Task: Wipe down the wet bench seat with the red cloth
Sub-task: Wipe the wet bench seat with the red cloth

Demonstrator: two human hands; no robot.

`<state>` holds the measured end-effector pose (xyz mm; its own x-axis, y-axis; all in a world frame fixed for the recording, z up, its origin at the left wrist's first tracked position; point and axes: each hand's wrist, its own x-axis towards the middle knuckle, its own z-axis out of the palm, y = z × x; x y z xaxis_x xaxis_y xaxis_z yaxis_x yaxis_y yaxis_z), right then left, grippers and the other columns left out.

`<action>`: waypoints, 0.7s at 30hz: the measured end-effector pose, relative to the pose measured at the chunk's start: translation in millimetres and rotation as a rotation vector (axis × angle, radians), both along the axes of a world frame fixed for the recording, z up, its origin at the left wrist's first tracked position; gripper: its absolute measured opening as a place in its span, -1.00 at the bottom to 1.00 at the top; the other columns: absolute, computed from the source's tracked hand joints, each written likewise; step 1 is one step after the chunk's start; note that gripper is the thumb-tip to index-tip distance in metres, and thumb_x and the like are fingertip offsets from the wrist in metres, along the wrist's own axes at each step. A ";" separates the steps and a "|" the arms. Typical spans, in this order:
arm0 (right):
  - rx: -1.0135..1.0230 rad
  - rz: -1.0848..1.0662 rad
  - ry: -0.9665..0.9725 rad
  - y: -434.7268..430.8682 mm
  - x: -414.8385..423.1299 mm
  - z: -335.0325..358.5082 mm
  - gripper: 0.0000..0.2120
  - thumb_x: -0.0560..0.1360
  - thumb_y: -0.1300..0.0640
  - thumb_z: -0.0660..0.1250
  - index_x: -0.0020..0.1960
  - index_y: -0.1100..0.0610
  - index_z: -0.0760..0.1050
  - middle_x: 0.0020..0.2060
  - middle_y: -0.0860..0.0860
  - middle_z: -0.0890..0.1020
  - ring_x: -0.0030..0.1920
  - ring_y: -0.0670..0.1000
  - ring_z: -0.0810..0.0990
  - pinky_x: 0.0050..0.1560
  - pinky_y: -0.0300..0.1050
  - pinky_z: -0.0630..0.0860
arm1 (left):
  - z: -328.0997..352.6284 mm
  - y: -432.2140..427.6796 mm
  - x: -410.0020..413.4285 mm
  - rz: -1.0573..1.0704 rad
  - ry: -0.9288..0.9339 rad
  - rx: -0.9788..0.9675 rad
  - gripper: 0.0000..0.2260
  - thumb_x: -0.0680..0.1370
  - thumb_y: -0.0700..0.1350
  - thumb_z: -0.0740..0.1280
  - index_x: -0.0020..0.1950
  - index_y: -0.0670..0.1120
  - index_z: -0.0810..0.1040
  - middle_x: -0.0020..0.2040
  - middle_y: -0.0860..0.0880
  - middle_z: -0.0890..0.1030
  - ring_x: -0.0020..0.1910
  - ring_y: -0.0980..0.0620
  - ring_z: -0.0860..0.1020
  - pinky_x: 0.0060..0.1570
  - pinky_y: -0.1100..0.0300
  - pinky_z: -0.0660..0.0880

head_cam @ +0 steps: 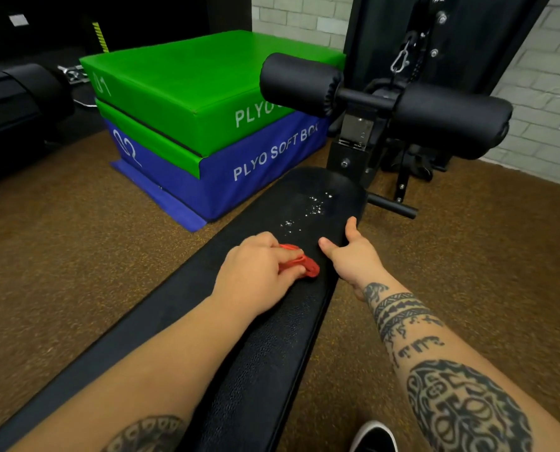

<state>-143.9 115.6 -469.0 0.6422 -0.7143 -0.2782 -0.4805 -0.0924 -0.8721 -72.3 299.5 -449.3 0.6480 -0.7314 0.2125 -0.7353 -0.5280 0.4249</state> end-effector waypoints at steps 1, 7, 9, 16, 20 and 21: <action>0.010 -0.001 -0.006 -0.2 0.2 -0.1 -0.14 0.51 -0.05 0.42 0.61 -0.11 -0.06 0.54 -0.02 0.28 0.43 0.07 0.39 0.40 0.05 0.43 | 1.2 -1.5 2.8 0.038 0.008 0.000 -0.65 0.50 0.25 0.36 0.26 0.24 0.61 0.06 0.09 0.53 0.13 0.02 0.52 0.14 0.00 0.50; 0.044 0.008 -0.018 -4.2 -0.7 -2.7 -0.11 0.47 -0.08 0.45 0.59 -0.19 -0.06 0.55 -0.04 0.26 0.43 0.09 0.41 0.38 0.13 0.45 | 4.8 5.9 34.6 0.252 0.013 -0.035 -0.66 0.51 0.25 0.35 0.19 0.13 0.67 -0.01 0.02 0.58 0.05 -0.06 0.59 0.03 0.02 0.53; 0.034 0.016 -0.011 -5.5 -1.1 -4.6 -0.12 0.49 -0.07 0.44 0.60 -0.18 -0.07 0.54 -0.04 0.27 0.43 0.10 0.41 0.39 0.13 0.44 | 6.4 10.1 49.0 0.324 -0.021 -0.015 -0.66 0.52 0.27 0.33 0.13 0.11 0.69 -0.07 -0.04 0.58 0.00 -0.13 0.60 -0.01 -0.01 0.55; 0.000 0.010 -0.003 -8.5 2.6 -9.8 -0.11 0.49 -0.09 0.44 0.60 -0.16 -0.07 0.54 -0.04 0.28 0.44 0.10 0.40 0.41 0.14 0.41 | 19.4 38.0 88.5 0.556 -0.109 -0.226 -0.69 0.55 0.14 0.35 0.10 -0.03 0.71 -0.04 -0.11 0.61 -0.01 -0.17 0.59 0.02 0.01 0.50; -0.013 0.007 -0.008 -8.3 2.8 -9.0 -0.14 0.51 -0.06 0.43 0.61 -0.14 -0.05 0.55 -0.04 0.27 0.46 0.09 0.37 0.43 0.09 0.38 | 9.1 25.9 63.5 0.142 0.011 -0.234 -0.66 0.46 0.29 0.34 0.09 0.16 0.71 -0.17 0.10 0.55 -0.12 0.08 0.55 -0.01 0.14 0.50; -0.022 0.007 -0.006 -7.6 2.4 -8.1 -0.15 0.52 -0.05 0.42 0.61 -0.12 -0.05 0.55 -0.03 0.26 0.47 0.09 0.36 0.44 0.06 0.37 | 2.2 24.7 60.2 0.084 0.027 -0.173 -0.61 0.42 0.34 0.31 0.09 0.18 0.70 -0.16 0.14 0.53 -0.09 0.09 0.56 0.02 0.10 0.52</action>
